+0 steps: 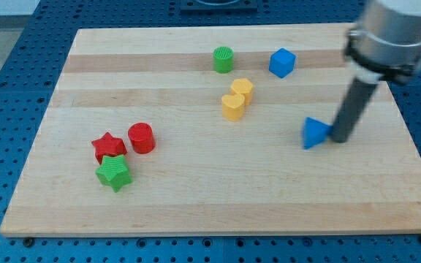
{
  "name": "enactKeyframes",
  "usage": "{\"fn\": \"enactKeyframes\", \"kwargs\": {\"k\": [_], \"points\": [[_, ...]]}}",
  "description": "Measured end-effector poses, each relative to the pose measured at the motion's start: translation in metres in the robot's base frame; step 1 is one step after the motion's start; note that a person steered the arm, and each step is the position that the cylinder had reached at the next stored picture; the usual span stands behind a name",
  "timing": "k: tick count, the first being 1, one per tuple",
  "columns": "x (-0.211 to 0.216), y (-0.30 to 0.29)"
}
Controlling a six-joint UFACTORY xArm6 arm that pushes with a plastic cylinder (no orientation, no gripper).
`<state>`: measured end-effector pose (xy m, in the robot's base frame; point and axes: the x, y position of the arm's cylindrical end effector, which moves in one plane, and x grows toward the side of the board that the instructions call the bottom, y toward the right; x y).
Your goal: Group up the blue blocks with the yellow blocks
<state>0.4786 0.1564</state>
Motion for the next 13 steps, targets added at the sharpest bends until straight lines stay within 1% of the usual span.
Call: {"fn": "enactKeyframes", "kwargs": {"k": [1, 2, 3, 4, 5, 7, 8, 9, 10, 11, 12, 13], "points": [[0.000, -0.086], [0.002, -0.092], [0.004, -0.073], [0.031, -0.080], [0.039, -0.119], [-0.008, -0.138], [0.000, -0.137], [0.018, -0.104], [-0.025, -0.038], [-0.094, 0.014], [-0.151, 0.059], [-0.194, 0.057]]}}
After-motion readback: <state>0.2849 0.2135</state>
